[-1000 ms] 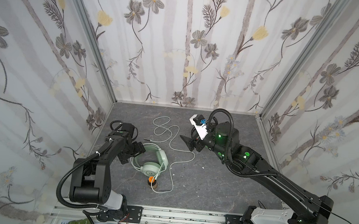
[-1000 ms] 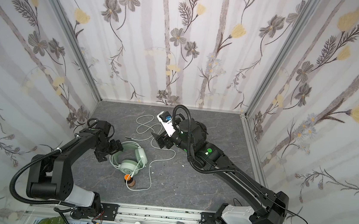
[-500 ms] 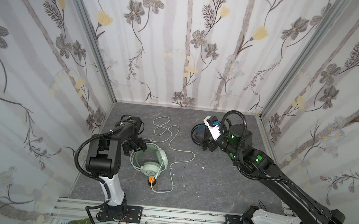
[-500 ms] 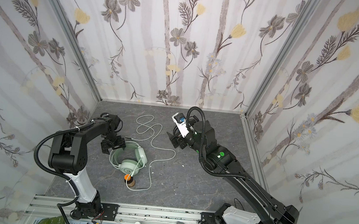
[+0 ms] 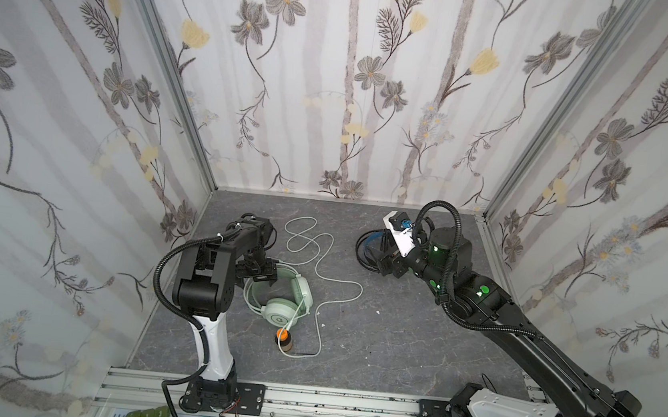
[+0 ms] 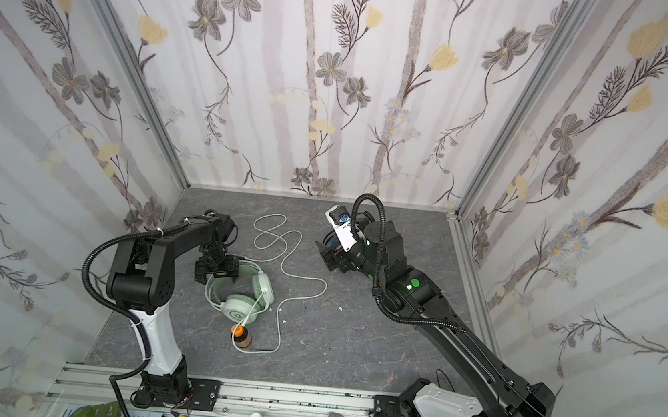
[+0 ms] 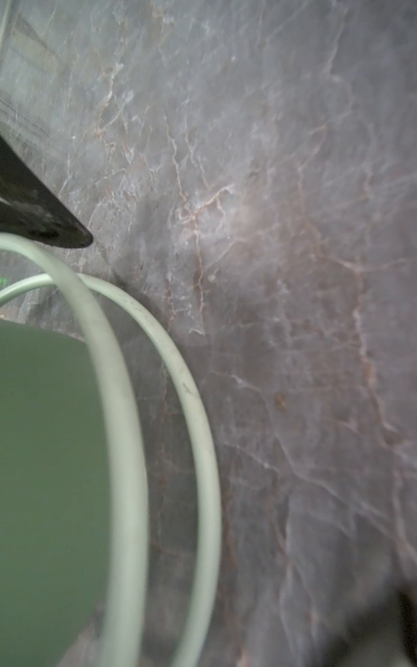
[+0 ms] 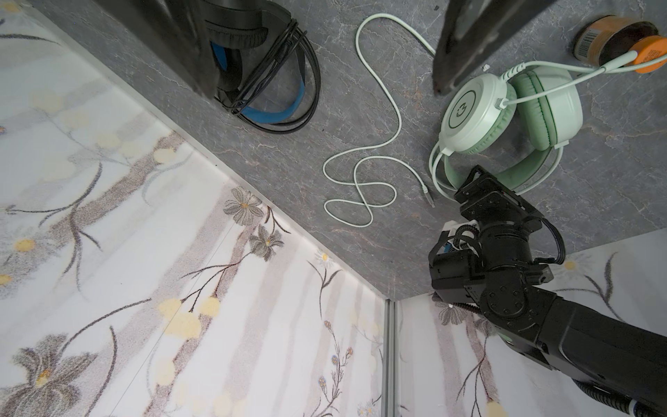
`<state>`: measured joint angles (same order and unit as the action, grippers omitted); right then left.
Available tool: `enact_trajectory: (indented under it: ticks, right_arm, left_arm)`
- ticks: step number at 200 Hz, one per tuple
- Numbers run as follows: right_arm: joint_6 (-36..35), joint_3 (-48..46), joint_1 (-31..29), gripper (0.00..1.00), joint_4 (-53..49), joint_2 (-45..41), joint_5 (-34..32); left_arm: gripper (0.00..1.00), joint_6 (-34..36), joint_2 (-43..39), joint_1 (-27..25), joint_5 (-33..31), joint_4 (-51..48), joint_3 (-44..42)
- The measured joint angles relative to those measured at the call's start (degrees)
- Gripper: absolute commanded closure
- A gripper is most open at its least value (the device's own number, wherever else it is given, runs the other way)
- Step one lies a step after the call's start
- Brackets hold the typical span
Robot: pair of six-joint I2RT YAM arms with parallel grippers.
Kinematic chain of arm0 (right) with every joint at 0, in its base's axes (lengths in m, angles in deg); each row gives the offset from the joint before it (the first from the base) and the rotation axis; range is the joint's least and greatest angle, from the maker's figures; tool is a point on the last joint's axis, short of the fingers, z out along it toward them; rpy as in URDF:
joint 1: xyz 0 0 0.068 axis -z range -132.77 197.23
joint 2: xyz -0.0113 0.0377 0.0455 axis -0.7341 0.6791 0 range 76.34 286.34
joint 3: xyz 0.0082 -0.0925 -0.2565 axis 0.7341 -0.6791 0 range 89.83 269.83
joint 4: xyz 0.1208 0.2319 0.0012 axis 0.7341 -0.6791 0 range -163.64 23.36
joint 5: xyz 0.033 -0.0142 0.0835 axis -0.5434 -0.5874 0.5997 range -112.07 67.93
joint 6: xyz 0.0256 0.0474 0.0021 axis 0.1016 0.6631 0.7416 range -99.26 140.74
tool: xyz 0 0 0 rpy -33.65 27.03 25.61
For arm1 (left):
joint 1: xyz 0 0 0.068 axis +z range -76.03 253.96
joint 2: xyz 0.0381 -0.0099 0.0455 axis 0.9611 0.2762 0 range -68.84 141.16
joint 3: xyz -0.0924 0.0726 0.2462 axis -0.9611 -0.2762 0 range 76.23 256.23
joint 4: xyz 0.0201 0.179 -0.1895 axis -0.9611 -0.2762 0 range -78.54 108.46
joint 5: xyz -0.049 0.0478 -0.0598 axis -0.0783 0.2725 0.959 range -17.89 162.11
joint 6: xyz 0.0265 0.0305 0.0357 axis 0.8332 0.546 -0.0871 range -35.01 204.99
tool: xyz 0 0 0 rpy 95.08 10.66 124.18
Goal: Wrap the headphones
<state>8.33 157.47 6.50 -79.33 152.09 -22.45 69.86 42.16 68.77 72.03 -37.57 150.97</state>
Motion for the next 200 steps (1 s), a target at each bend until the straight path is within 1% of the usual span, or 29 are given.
enact_trajectory:
  ticks: [22,45,52,65,86,102,109,114,142,172,200]
  right_arm:
    - [0.4,0.1,0.0,0.07,0.0,0.0,0.0]
    - [0.6,0.1,0.0,0.07,0.0,0.0,0.2]
    - [0.8,0.1,0.0,0.07,0.0,-0.1,0.2]
    - [0.8,0.1,0.0,0.07,0.0,-0.3,0.2]
    - [0.8,0.0,0.1,0.07,0.0,-0.4,0.2]
    - [0.8,-0.1,0.1,0.07,0.0,-0.4,0.2]
    - [0.8,-0.2,0.1,0.07,0.0,-0.4,0.2]
    - [0.8,-0.2,0.1,0.07,0.0,-0.4,0.2]
    - [0.8,-0.8,0.1,0.08,0.2,-0.3,0.9]
    - [0.8,-2.5,0.1,0.08,0.6,-0.8,1.9]
    - [0.8,-4.9,0.4,0.08,0.9,-1.8,2.1]
  left_arm:
    - [0.24,0.1,0.9,0.0,0.1,-1.0,-0.4]
    - [0.32,0.1,1.4,0.0,0.7,-0.8,-0.6]
    - [0.37,0.1,1.6,0.0,1.0,-0.7,-0.6]
    - [0.5,0.2,1.9,0.0,1.9,-0.6,-0.5]
    - [0.64,0.3,2.1,-0.3,3.2,0.2,-0.5]
    - [0.84,0.2,2.1,-0.3,3.6,0.1,-0.3]
    - [0.9,0.1,2.0,-0.4,3.6,0.0,0.0]
    - [0.93,0.0,1.9,-0.5,3.5,0.0,0.1]
    - [1.0,-1.6,1.4,-2.1,2.3,1.0,0.7]
    - [1.0,-2.4,-1.1,-6.3,-1.1,2.9,2.8]
    - [1.0,-4.3,-6.6,-10.5,-7.1,2.6,7.6]
